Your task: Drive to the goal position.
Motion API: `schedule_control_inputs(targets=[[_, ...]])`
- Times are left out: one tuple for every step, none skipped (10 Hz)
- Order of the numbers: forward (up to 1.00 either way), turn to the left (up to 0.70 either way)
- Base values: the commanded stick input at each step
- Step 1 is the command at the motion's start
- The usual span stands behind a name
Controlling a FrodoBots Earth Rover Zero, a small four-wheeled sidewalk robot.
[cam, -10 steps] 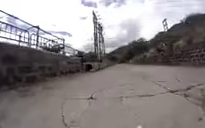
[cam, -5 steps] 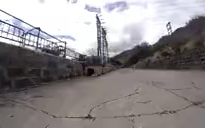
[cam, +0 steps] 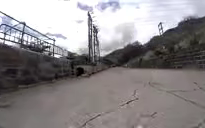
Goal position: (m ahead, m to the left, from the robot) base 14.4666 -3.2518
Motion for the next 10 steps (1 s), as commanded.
schedule_control_inputs(targets=[[1.0,0.0],[1.0,0.0],[1.0,0.0],[1.0,0.0],[1.0,0.0],[1.0,0.0],[1.0,0.0],[1.0,0.0],[1.0,0.0],[1.0,0.0]])
